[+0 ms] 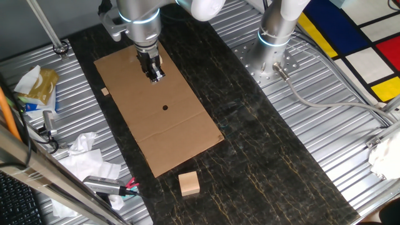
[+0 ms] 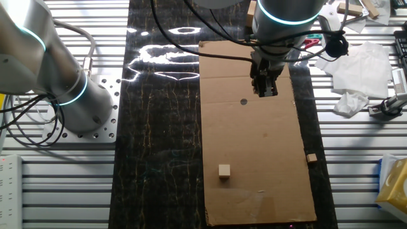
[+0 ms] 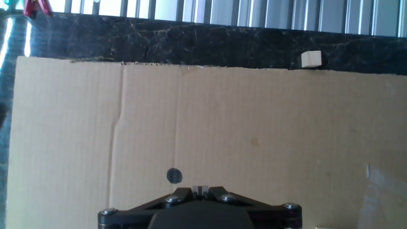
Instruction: Grab the block and place it at the designated location
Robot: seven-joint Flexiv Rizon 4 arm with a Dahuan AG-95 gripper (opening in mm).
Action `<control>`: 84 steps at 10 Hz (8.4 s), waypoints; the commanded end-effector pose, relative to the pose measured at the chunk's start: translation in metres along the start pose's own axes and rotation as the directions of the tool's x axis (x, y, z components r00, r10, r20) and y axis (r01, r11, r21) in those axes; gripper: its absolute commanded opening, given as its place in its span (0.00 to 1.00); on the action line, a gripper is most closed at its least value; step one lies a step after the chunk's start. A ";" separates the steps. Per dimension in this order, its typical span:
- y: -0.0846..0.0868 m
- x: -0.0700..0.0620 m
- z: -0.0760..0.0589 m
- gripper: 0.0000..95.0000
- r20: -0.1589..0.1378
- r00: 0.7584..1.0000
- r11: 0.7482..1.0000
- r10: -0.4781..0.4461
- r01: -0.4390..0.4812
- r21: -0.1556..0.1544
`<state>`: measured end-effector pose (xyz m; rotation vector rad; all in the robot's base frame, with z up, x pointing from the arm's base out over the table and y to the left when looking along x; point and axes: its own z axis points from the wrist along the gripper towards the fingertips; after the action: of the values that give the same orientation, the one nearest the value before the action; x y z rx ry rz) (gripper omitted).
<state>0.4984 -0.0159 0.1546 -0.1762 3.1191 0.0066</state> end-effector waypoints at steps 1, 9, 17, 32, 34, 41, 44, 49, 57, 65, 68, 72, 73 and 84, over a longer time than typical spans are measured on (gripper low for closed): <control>-0.001 0.000 0.001 0.00 0.001 1.000 1.000 0.000 0.000 0.000; -0.002 -0.001 0.005 0.20 0.005 1.000 1.000 -0.008 0.008 -0.001; -0.009 0.002 0.012 0.20 0.015 1.000 1.000 -0.010 0.010 -0.010; -0.026 0.014 0.023 0.40 0.023 0.999 0.999 -0.028 0.029 -0.022; -0.027 0.017 0.025 0.40 0.028 0.999 0.999 -0.030 0.031 -0.023; -0.034 0.020 0.033 0.40 0.041 0.999 0.999 -0.035 0.037 -0.027; -0.035 0.019 0.033 0.40 0.043 0.999 0.999 -0.034 0.035 -0.026; -0.035 0.007 0.029 0.40 0.044 0.998 0.998 -0.046 0.047 -0.027; -0.033 -0.016 0.021 0.40 0.037 0.998 0.998 -0.046 0.047 -0.031; -0.034 -0.032 0.026 0.40 0.044 0.998 0.999 -0.038 0.039 -0.033; -0.034 -0.035 0.031 0.40 0.030 0.999 0.999 -0.025 0.026 -0.035; -0.036 -0.036 0.033 0.40 -0.053 0.999 0.999 0.009 -0.012 -0.044; -0.036 -0.035 0.033 0.20 -0.065 0.998 0.999 0.011 -0.013 -0.045; -0.056 -0.026 0.040 0.40 -0.098 0.995 0.992 0.021 -0.033 -0.120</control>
<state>0.5299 -0.0691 0.1161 -0.1414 3.2169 0.1885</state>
